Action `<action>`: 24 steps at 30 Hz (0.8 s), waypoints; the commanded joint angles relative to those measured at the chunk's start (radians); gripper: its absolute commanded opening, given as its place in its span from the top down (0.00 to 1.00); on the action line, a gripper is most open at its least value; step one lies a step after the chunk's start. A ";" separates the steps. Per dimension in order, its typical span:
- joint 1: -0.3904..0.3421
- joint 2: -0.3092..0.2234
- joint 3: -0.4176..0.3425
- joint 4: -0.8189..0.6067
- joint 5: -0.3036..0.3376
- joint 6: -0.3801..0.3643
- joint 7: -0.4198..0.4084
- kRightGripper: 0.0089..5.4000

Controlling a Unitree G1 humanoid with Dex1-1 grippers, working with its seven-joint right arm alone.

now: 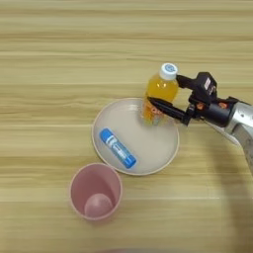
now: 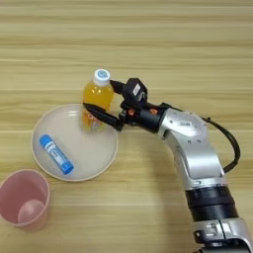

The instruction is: Move the objects on the table

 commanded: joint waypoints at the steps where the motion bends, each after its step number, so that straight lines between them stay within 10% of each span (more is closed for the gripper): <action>1: -0.105 -0.011 -0.047 -0.067 0.035 -0.017 -0.047 0.35; 24: -0.270 0.002 -0.102 0.243 -0.173 -0.109 -0.365 0.35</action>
